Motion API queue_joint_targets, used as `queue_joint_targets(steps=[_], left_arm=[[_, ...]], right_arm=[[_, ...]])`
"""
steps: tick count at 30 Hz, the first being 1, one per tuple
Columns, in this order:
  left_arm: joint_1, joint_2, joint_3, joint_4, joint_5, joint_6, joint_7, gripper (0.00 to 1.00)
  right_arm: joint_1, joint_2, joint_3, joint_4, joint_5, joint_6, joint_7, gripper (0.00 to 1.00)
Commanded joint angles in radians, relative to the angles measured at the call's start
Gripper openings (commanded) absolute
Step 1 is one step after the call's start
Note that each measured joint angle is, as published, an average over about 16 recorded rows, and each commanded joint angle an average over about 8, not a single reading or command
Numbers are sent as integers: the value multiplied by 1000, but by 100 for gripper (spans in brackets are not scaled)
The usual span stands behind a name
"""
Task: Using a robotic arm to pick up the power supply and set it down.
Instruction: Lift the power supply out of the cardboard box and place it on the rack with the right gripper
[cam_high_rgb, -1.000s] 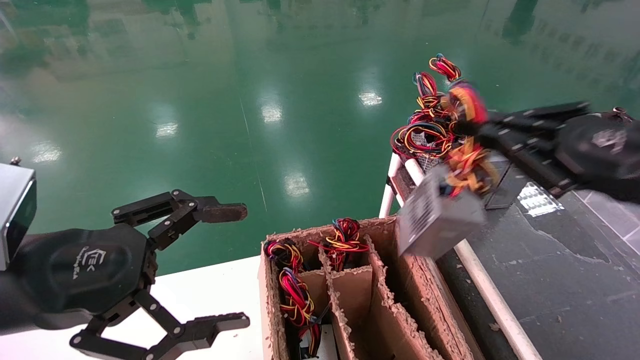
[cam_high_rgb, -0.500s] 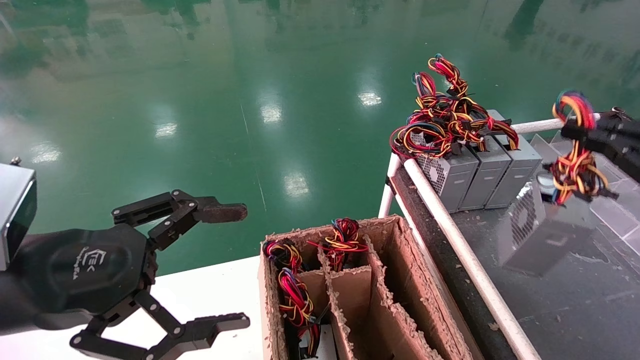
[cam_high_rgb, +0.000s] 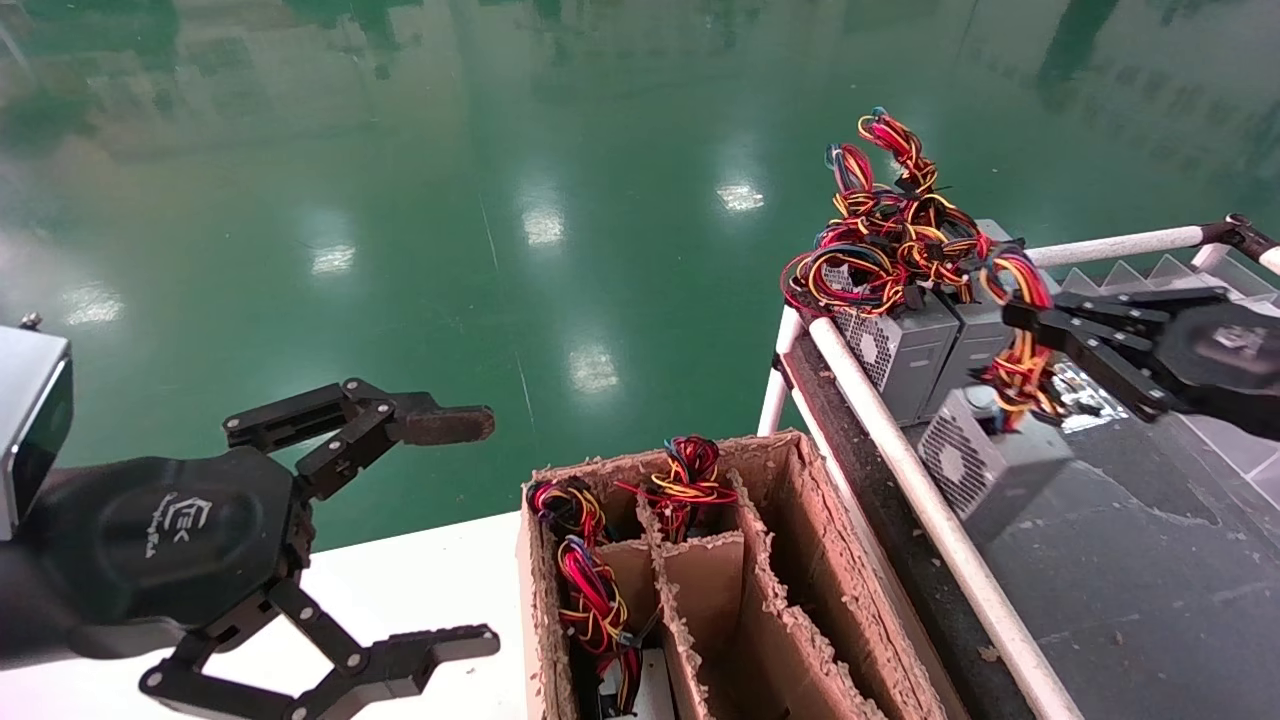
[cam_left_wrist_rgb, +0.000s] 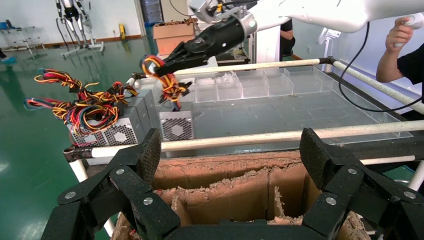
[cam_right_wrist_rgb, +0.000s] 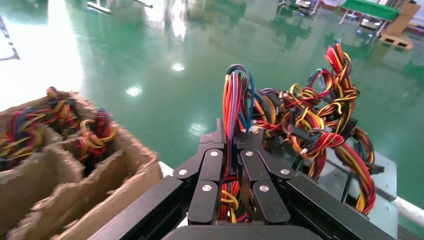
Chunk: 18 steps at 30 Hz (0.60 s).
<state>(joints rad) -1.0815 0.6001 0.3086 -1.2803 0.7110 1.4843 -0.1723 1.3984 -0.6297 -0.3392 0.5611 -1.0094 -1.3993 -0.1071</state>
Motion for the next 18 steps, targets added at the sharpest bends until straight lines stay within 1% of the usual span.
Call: queue_joint_targets(steps=[1, 6, 11, 13, 14, 15, 18], left_arm=[[0, 0, 0, 0, 0, 0, 0, 100], [0, 0, 0, 0, 0, 0, 0, 100], [0, 0, 1, 0, 0, 0, 0, 100], [0, 0, 1, 0, 0, 0, 0, 100], [0, 0, 1, 0, 0, 0, 0, 100], [0, 0, 1, 0, 0, 0, 0, 100], [0, 0, 1, 0, -1, 0, 0, 100]], right_arm=[[22, -25, -9, -20, -19, 19, -9, 0], [81, -90, -22, -93, -40, 44, -17, 0], [140, -145, -42, -171, -63, 37, -21, 0], [161, -159, -49, -202, -74, 33, -29, 5], [170, -165, -52, -217, -78, 31, -33, 9], [179, -170, -55, -232, -82, 28, -38, 18], [200, -181, -59, -272, -89, 21, -55, 55]])
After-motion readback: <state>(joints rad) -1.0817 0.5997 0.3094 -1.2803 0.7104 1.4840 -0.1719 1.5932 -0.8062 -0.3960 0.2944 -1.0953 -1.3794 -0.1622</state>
